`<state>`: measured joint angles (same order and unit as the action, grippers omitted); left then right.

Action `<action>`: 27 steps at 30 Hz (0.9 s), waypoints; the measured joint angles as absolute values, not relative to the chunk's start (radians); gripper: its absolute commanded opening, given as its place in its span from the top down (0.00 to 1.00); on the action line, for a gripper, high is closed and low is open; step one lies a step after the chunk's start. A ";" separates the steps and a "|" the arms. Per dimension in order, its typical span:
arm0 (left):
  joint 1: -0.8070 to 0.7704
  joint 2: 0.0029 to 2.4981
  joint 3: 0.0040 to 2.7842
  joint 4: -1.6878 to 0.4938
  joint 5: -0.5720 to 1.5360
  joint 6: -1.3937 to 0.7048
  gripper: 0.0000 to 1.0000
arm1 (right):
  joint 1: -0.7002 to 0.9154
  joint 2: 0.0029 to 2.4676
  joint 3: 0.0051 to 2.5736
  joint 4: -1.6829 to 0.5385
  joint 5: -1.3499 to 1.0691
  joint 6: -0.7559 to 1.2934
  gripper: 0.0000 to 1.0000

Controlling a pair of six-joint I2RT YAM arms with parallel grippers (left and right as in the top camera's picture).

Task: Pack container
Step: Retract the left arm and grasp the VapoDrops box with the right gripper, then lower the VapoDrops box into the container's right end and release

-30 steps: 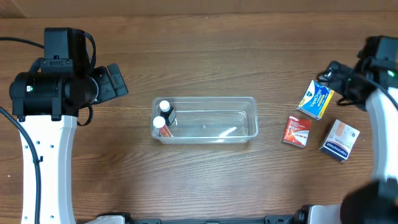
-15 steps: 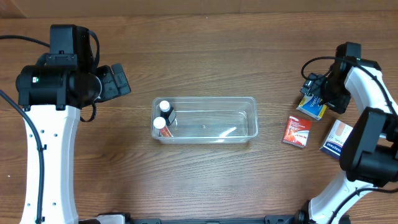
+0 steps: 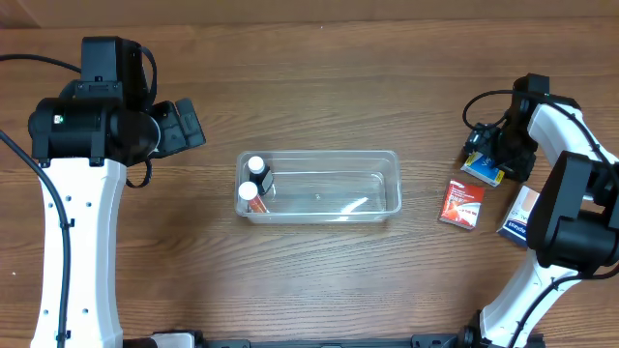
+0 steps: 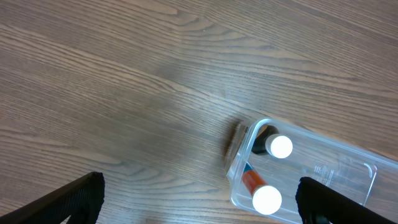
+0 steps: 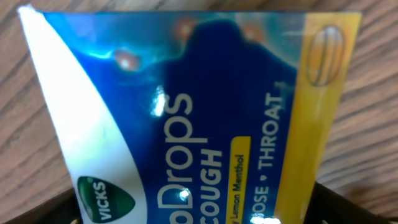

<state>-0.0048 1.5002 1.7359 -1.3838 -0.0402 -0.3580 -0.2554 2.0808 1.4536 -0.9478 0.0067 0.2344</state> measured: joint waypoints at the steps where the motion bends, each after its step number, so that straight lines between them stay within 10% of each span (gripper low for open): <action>1: -0.005 1.500 1.736 -1.384 -0.040 -0.358 0.00 | -0.255 2.081 1.454 -0.949 0.007 0.234 0.20; 27: -0.005 1.500 1.736 -1.382 -0.040 -0.358 0.00 | -0.075 1.708 1.690 -1.299 -0.054 0.216 0.34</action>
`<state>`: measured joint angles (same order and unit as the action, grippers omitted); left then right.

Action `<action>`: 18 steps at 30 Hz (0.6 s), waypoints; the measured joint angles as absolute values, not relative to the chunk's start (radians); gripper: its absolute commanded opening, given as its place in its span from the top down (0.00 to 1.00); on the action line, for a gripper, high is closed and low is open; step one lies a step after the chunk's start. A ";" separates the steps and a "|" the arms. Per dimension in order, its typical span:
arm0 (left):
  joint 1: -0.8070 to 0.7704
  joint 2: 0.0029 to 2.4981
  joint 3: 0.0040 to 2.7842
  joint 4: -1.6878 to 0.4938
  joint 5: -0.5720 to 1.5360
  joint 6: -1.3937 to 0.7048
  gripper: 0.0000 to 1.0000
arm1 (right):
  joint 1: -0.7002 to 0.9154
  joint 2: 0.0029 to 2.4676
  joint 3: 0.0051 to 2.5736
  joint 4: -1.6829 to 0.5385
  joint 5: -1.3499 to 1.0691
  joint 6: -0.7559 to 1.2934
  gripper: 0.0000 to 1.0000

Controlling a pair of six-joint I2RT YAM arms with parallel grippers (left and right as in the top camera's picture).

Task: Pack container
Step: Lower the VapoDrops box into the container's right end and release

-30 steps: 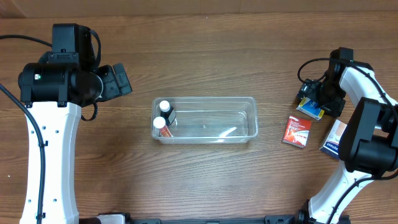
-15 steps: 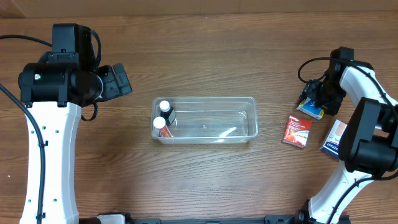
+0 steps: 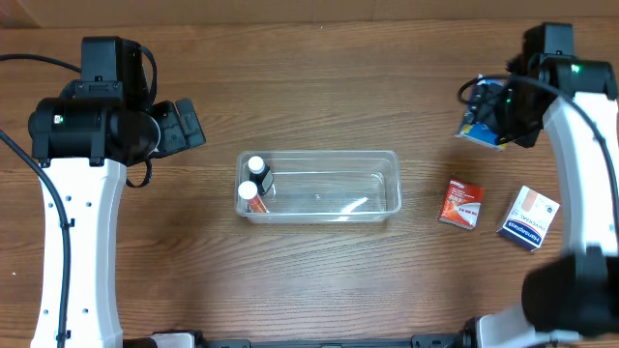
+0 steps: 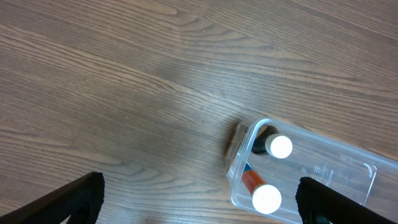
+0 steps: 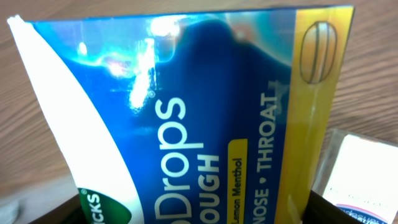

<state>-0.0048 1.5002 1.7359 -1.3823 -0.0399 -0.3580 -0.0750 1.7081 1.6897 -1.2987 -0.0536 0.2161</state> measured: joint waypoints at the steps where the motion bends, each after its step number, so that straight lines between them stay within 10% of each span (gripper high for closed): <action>1: -0.005 1.500 1.736 -1.383 -0.040 -0.358 0.00 | -0.038 1.668 1.696 -1.322 -0.056 0.214 0.34; 18: -0.005 1.500 1.736 -1.383 -0.037 -0.358 0.00 | 0.465 1.583 1.435 -1.186 -0.075 0.254 0.34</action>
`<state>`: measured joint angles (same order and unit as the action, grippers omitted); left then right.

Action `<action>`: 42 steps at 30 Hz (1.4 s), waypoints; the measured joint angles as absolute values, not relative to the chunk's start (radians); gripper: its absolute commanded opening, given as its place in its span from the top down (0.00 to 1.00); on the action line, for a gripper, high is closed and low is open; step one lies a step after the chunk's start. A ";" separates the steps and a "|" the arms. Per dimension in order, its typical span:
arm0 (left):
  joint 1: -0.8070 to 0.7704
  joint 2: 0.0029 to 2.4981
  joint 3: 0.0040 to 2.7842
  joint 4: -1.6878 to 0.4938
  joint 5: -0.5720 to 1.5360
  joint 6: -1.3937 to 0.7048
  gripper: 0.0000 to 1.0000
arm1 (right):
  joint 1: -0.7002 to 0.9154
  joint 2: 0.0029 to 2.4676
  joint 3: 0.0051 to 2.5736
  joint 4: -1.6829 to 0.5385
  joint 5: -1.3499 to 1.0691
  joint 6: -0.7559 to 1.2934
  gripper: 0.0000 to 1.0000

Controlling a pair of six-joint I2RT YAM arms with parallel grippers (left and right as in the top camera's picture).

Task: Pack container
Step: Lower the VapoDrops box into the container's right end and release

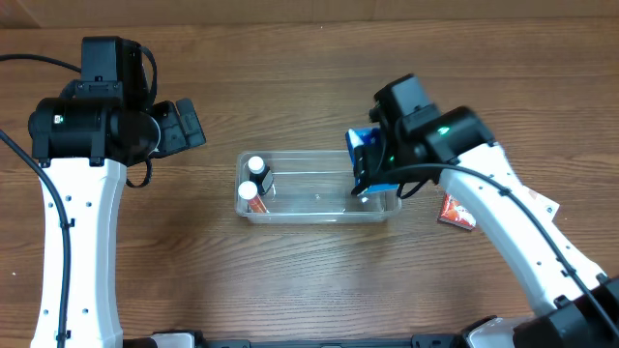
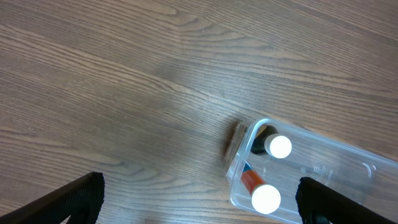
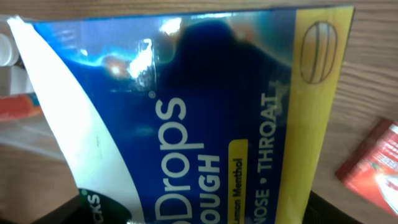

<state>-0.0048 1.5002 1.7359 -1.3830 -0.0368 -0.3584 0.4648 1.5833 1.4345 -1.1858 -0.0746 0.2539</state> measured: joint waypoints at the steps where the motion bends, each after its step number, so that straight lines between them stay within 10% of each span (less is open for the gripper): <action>1: -0.005 1.500 1.736 -1.383 -0.037 -0.358 0.00 | 0.472 1.584 1.393 -1.153 -0.075 0.260 0.34; 35: -0.005 1.500 1.736 -1.383 -0.037 -0.358 0.00 | 0.473 1.585 1.199 -0.971 -0.062 0.363 0.06; 42: -0.005 1.500 1.735 -1.384 -0.037 -0.358 0.00 | 0.400 1.572 1.496 -1.140 0.098 0.373 0.00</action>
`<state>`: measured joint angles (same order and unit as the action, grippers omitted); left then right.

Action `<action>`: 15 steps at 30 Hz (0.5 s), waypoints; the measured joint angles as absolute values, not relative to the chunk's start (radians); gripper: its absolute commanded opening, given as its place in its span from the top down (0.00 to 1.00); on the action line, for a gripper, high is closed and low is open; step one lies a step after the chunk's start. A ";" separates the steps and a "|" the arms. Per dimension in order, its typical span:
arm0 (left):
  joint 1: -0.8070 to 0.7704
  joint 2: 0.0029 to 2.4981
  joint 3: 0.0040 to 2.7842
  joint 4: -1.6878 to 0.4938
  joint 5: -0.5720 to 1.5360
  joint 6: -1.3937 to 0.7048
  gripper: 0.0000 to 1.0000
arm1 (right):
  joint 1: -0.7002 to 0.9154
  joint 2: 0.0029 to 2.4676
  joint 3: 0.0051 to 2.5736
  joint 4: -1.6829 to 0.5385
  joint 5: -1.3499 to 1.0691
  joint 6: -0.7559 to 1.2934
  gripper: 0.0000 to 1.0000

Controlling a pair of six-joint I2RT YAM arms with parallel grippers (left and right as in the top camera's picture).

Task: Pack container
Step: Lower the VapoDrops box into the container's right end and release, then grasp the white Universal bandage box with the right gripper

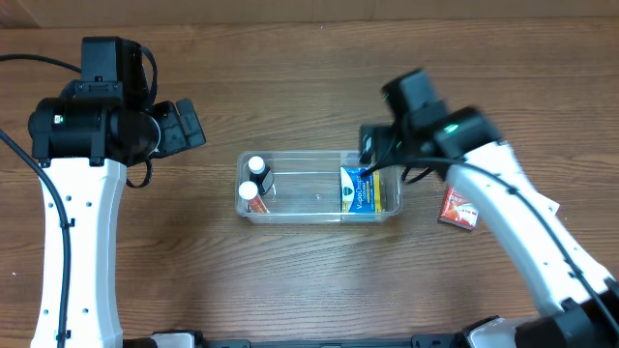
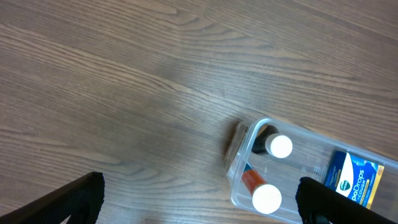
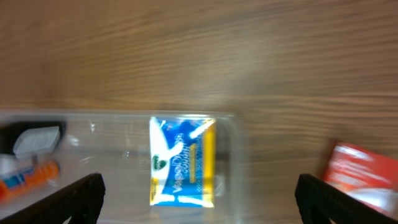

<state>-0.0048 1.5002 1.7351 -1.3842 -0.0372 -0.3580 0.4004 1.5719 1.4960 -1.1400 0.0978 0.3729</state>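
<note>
A clear plastic container [image 1: 319, 155] sits mid-table. Inside, at its right end, lies a blue and yellow cough drops packet [image 1: 359, 191], also in the right wrist view [image 3: 182, 160] and the left wrist view [image 2: 354, 179]. Two white-capped bottles [image 1: 254, 166] occupy the left end. My right gripper [image 3: 199, 214] hangs open above the container's right end, nothing between its fingers. My left gripper [image 2: 199, 205] is open over bare table to the container's left.
A red packet [image 1: 460, 208] lies on the table right of the container, partly seen in the right wrist view [image 3: 367, 177]. The right arm covers the table's far right part. Wood table all around.
My right gripper has let go of the cough drops packet, which now lies flat in the container's right end. The gripper stands open and higher. The left arm is unchanged.
My right gripper was shut on the cough drops packet at the table's right side beside two other packets. Then it held the packet raised, then over the container's right end. Now the packet lies inside and the gripper is open.
</note>
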 measured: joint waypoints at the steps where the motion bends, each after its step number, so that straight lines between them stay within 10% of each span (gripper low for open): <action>1: -0.005 1.500 1.735 -1.385 -0.037 -0.358 0.00 | 0.358 1.564 1.559 -1.182 0.115 0.383 0.00; 15: -0.005 1.500 1.734 -1.373 -0.036 -0.358 0.00 | -0.508 1.488 1.320 -1.199 0.130 0.340 0.00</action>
<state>-0.0048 1.5002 1.7340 -1.3731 -0.0364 -0.3584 -0.5076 1.4883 1.3205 -1.1992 0.1303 0.3405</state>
